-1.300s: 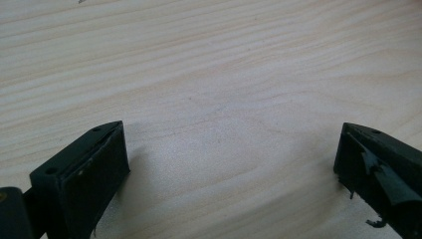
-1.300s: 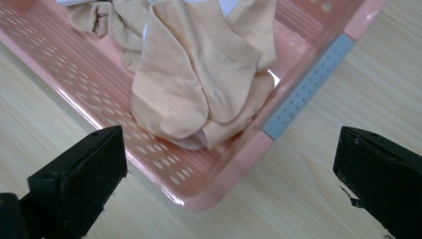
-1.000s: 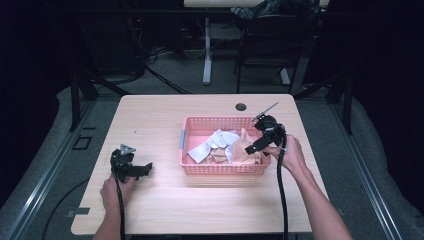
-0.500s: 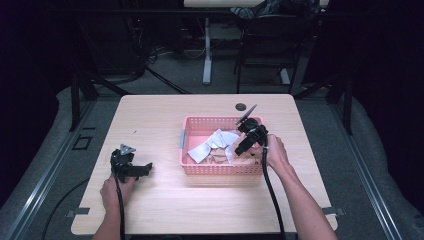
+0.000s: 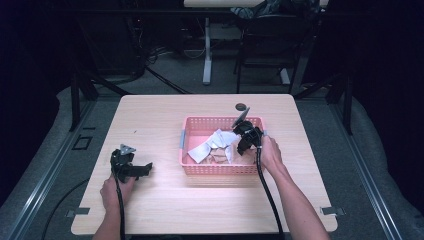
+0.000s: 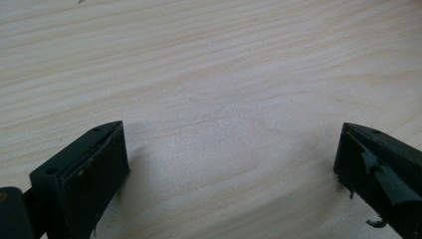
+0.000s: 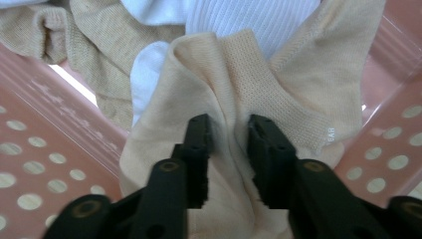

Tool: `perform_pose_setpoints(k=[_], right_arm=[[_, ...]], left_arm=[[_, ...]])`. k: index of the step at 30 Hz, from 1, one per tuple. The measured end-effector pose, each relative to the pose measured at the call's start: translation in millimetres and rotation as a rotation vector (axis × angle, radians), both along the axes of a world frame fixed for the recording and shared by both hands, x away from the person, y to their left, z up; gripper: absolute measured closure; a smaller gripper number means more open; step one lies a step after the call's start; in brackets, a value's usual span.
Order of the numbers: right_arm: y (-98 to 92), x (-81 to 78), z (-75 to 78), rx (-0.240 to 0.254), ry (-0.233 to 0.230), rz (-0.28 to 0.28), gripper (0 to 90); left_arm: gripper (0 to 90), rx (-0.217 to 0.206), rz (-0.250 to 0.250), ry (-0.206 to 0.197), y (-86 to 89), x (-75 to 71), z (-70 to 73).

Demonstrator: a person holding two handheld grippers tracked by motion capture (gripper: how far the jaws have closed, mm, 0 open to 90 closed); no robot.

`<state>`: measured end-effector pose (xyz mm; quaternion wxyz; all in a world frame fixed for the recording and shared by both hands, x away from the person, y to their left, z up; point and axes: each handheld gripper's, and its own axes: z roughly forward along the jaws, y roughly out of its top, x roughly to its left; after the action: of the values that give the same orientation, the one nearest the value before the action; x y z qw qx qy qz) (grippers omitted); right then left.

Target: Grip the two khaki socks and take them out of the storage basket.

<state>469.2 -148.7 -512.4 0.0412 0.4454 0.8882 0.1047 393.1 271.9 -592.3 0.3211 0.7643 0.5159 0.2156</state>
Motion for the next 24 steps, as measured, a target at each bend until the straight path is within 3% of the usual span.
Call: perform_pose_setpoints(k=[3,12,19,24], right_arm=[[-5.9,-3.6,7.6,0.052,-0.022,-0.009,84.4],[-16.6,-10.9,23.8,0.118,-0.047,-0.017,86.1],[-23.9,-17.3,54.5,0.177,-0.121,-0.018,86.3],[-23.6,-19.2,67.7,0.187,-0.135,-0.009,86.4]], left_arm=[[0.4,0.000,0.000,0.000,0.0,0.0,0.0],[0.4,0.000,0.000,0.001,0.0,0.0,0.1],[0.4,0.000,0.000,0.001,0.0,0.0,0.0],[0.4,0.000,0.000,0.001,0.0,0.0,0.1]])
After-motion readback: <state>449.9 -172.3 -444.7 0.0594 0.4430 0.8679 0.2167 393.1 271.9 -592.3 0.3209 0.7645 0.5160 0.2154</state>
